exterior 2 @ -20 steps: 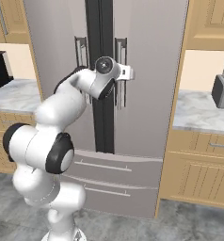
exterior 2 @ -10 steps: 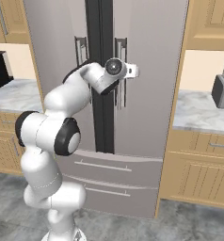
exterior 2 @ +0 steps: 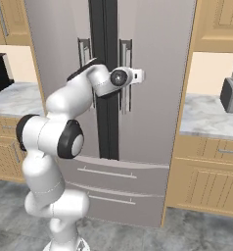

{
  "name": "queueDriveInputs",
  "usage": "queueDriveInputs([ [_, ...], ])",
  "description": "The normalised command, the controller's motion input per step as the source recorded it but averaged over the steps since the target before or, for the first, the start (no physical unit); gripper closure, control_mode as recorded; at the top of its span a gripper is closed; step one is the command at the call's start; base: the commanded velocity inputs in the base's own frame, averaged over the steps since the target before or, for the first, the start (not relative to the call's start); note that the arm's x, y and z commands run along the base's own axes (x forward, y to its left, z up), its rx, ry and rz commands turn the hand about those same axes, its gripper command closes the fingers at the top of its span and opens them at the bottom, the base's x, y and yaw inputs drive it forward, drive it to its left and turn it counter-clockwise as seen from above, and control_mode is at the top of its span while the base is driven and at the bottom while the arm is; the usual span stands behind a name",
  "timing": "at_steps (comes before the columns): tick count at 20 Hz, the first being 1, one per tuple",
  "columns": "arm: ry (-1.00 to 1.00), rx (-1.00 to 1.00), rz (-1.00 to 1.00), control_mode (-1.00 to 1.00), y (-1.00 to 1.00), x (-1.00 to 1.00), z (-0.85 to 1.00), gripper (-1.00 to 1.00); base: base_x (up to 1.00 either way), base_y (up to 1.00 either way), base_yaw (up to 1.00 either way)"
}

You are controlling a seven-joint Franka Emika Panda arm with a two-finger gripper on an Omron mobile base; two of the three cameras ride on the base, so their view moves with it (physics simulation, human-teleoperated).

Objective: Retrieve the peach and tangerine from the fridge and place them into the bowl on the dining table.

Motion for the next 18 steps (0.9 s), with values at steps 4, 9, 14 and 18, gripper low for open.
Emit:
queueDriveInputs([
  [4, 0.02, 0.00, 0.00, -1.00, -0.03, 0.25, 0.00, 1.00, 0.00, 0.00, 0.00],
  [9, 0.08, 0.00, 0.00, -1.00, -0.50, -0.91, 0.05, 1.00, 0.00, 0.00, 0.00],
  [14, 0.08, 0.03, 0.00, -1.00, -0.78, -1.00, 0.21, 1.00, 0.00, 0.00, 0.00],
  [18, 0.09, 0.04, 0.00, -1.00, -0.97, -1.00, 0.28, 1.00, 0.00, 0.00, 0.00],
])
